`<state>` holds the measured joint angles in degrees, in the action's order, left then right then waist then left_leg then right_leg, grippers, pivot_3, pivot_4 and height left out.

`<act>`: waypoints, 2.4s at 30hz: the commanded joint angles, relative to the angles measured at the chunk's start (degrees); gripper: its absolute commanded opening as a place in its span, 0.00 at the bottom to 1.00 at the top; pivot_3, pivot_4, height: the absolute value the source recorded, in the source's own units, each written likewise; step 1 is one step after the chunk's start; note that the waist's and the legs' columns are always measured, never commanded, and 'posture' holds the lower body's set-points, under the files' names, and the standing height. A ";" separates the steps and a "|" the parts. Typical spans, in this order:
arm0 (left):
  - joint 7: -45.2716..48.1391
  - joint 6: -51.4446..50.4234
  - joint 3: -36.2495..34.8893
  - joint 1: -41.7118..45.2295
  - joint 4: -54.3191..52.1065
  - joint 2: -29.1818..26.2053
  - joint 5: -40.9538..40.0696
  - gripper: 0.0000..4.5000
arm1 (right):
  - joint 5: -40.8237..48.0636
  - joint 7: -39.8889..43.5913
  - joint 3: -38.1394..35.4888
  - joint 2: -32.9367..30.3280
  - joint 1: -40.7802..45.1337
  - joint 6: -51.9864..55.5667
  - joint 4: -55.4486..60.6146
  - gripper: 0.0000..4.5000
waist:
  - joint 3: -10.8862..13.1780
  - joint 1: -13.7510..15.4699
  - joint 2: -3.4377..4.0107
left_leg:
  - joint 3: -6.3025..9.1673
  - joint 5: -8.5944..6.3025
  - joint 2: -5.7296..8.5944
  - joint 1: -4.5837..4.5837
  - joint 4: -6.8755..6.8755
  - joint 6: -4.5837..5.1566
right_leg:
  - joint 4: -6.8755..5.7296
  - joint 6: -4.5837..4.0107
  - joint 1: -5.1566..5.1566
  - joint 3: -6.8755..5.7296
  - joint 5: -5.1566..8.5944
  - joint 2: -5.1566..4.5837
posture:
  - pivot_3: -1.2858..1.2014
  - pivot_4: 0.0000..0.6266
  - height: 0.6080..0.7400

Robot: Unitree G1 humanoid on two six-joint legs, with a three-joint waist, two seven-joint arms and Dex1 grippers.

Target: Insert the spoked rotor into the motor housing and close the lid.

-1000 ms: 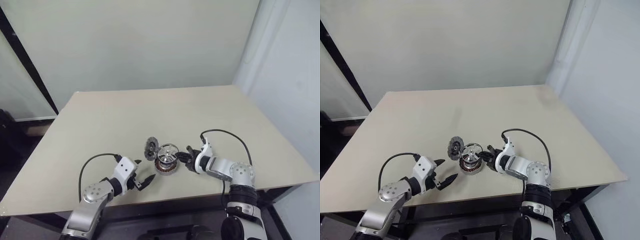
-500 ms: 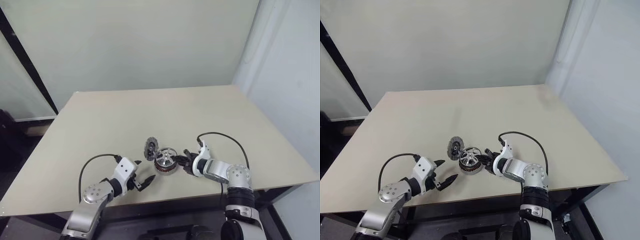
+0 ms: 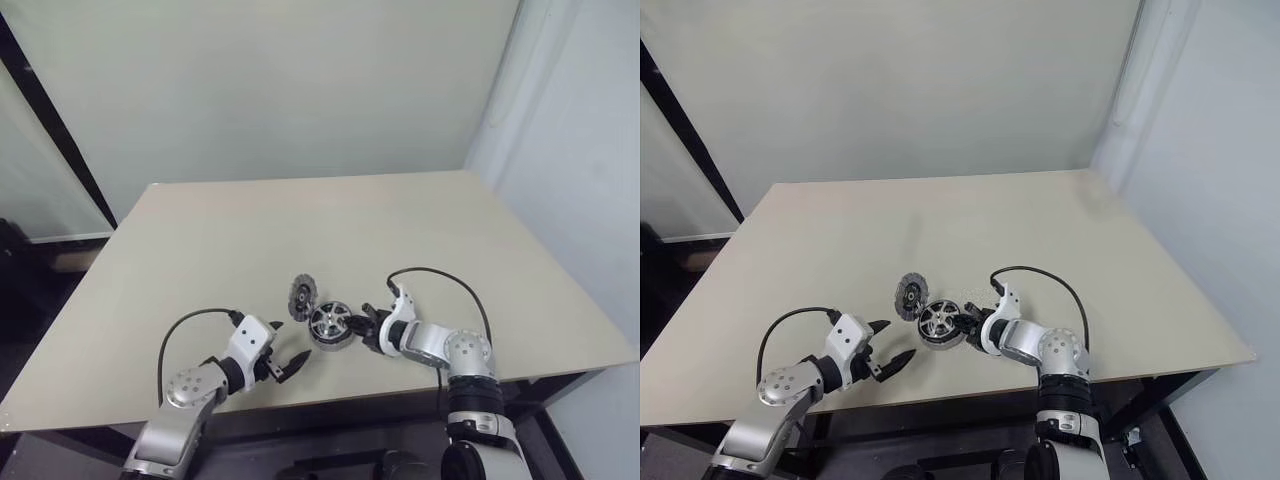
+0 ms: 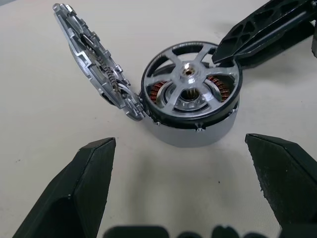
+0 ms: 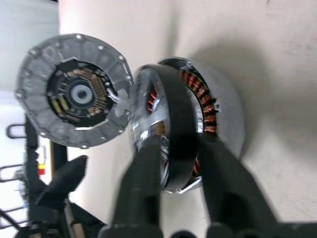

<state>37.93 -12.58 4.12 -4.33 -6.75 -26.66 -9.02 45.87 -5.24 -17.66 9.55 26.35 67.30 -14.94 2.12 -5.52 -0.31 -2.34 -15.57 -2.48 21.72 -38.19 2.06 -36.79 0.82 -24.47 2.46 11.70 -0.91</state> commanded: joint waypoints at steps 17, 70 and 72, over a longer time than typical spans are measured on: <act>-0.23 1.25 -0.70 0.55 -0.65 0.18 -0.11 1.00 | -12.66 14.35 24.62 -12.74 -1.35 -14.18 21.56 0.62 | 0.00 -0.10 -0.01 | 0.00 0.00 0.01 -0.01 0.02 0.01 | 0.03 -0.03 -0.02 -0.01 0.03 0.01 | 0.52 0.00 1.00; -0.42 0.06 -0.56 -1.52 -1.86 -1.24 0.06 1.00 | -65.37 61.11 68.11 -35.26 16.74 -43.82 12.56 1.00 | -0.04 1.24 -0.10 | -0.15 0.01 0.03 -0.10 -0.13 -0.02 | -0.10 -0.14 0.02 -0.09 0.08 0.00 | 0.52 0.00 1.00; -0.48 0.06 -0.59 -1.70 -2.00 -1.13 0.11 1.00 | -66.58 61.75 68.59 -34.56 16.82 -44.98 11.50 1.00 | -0.04 1.50 -0.11 | -0.15 0.01 0.04 -0.09 -0.15 -0.02 | -0.10 -0.15 0.02 -0.09 0.08 -0.01 | 0.52 0.00 1.00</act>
<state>37.86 -13.05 4.04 -6.35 -6.87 -27.76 -8.85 -18.79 55.97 51.10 -25.36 41.84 23.86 -3.48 2.08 -4.03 -0.42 -2.51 -15.56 -2.43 21.63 -38.35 2.03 -36.89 0.67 -24.44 2.35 11.78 -0.93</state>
